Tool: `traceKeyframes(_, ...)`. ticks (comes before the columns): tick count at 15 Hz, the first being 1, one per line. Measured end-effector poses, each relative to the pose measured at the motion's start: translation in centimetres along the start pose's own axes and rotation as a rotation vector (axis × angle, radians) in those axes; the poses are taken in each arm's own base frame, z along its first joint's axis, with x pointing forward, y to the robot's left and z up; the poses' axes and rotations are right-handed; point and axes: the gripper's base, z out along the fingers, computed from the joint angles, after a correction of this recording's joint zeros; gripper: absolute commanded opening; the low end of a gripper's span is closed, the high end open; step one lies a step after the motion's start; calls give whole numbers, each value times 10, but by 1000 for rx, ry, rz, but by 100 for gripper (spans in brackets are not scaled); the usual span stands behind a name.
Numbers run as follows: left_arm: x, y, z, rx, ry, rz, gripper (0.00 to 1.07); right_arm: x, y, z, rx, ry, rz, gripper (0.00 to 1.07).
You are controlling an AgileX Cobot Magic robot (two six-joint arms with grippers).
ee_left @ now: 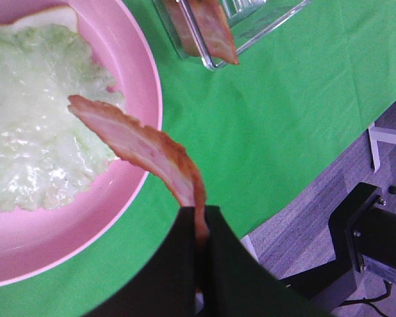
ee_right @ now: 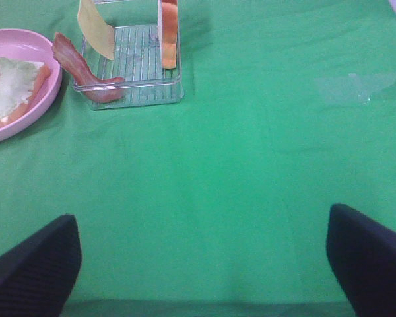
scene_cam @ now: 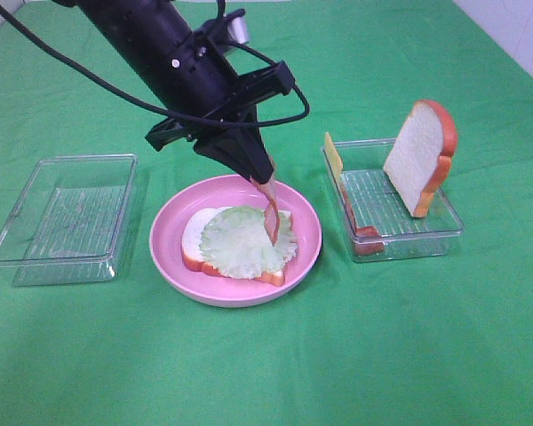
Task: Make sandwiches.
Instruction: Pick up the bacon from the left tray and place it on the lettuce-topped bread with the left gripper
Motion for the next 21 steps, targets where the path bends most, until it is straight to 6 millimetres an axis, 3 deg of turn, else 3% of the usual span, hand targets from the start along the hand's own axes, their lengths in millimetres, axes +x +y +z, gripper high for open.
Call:
traceKeyframes(6, -2, 11, 22, -32, 34, -3, 0, 0, 0, 0, 0, -1, 0, 96)
traceKeyframes(12, 0, 31, 20, -245, 63, 13, 0, 0, 0, 0, 0, -1, 0, 96)
traceKeyframes(21, -6, 43, 26, -328, 27, 35, 0, 0, 0, 0, 0, -1, 0, 96)
